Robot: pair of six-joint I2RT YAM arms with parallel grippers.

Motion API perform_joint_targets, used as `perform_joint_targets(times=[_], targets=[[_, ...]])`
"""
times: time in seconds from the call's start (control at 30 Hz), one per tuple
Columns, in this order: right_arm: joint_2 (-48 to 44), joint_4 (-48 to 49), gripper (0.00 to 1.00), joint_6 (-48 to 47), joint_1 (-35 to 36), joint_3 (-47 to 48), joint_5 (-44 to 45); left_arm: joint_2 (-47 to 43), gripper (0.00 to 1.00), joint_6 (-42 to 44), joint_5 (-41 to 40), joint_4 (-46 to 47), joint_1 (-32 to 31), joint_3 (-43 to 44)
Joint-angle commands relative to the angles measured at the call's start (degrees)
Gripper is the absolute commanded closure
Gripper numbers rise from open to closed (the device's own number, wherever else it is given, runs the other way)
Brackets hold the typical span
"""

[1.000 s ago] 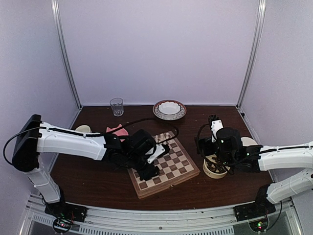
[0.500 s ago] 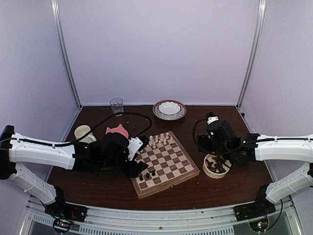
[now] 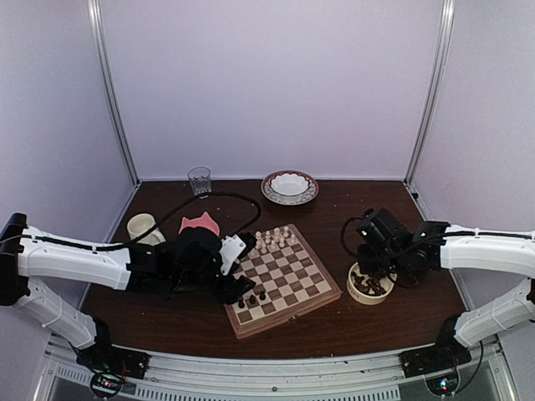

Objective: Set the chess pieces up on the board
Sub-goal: Pick up the chess pile from the storage box.

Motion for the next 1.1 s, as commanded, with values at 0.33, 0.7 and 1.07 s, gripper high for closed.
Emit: perform_joint_targets(times=[0.33,0.7,1.07], targets=[[2.47,-7.02,0.58,26.54,-4.21,-0.34,-2.19,-1.86,0.35,0.08,-0.75,2.73,0.22,0.62],[7.16,-12.44,0.56,47.75,-5.85,0.46,2.82,-1.55,0.35,-0.32,0.34,1.99,0.23,1.13],[3.52,1.18,0.46,54.27,-7.08,-8.19,4.11,-2.03,0.35,-0.91,1.87,1.33,0.22,1.24]])
